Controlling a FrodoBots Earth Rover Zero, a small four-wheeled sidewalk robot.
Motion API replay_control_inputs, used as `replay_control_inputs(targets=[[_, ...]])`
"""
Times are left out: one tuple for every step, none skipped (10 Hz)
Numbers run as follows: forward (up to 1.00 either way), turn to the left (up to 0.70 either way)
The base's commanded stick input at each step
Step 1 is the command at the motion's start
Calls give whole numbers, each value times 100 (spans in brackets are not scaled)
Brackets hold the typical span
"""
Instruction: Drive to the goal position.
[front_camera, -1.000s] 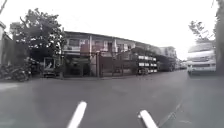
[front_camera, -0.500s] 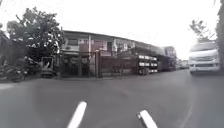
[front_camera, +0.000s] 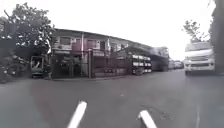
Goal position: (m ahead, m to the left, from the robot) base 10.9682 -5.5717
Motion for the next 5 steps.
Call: replay_control_inputs(targets=[[70, -35], [70, -35], [70, -35], [70, -35], [70, -23]])
